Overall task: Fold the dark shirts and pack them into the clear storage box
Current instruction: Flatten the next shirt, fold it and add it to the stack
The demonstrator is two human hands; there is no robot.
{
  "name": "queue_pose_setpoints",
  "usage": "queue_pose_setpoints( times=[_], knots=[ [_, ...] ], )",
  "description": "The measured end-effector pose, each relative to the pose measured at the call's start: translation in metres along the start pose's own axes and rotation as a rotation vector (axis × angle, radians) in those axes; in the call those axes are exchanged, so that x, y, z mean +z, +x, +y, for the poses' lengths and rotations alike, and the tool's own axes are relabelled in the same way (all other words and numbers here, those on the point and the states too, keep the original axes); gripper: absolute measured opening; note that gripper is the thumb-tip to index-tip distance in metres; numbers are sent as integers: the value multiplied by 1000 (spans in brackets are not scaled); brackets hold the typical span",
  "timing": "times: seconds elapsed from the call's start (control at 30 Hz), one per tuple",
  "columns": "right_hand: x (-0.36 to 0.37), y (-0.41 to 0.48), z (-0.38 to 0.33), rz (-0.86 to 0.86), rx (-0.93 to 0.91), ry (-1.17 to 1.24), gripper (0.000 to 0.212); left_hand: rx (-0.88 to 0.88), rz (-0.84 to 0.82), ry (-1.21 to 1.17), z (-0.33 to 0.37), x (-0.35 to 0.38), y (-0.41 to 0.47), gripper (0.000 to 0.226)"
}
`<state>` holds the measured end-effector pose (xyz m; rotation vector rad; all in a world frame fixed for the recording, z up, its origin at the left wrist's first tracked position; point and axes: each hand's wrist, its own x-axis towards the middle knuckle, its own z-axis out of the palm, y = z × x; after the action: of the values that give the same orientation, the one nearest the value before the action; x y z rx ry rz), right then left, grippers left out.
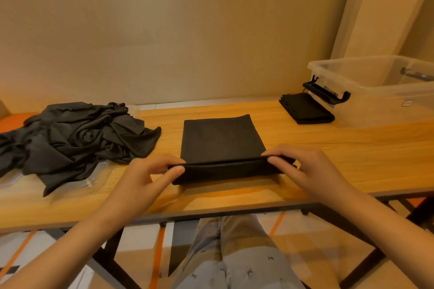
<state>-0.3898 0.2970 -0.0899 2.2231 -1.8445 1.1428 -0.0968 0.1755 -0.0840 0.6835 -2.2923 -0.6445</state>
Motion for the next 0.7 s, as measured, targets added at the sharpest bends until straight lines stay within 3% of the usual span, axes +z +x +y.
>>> queue_pose_setpoints(
  times=[0.17, 0.47, 0.7],
  knots=[
    [-38, 63, -13, 63, 57, 77, 12, -21, 103, -155, 23, -28, 55, 13],
    [-116, 146, -51, 215, 5, 245, 12, 79, 281, -394, 68, -83, 135, 21],
    [-160, 192, -52, 91, 69, 414, 11, 36, 273, -593, 87, -110, 181, 19]
  ],
)
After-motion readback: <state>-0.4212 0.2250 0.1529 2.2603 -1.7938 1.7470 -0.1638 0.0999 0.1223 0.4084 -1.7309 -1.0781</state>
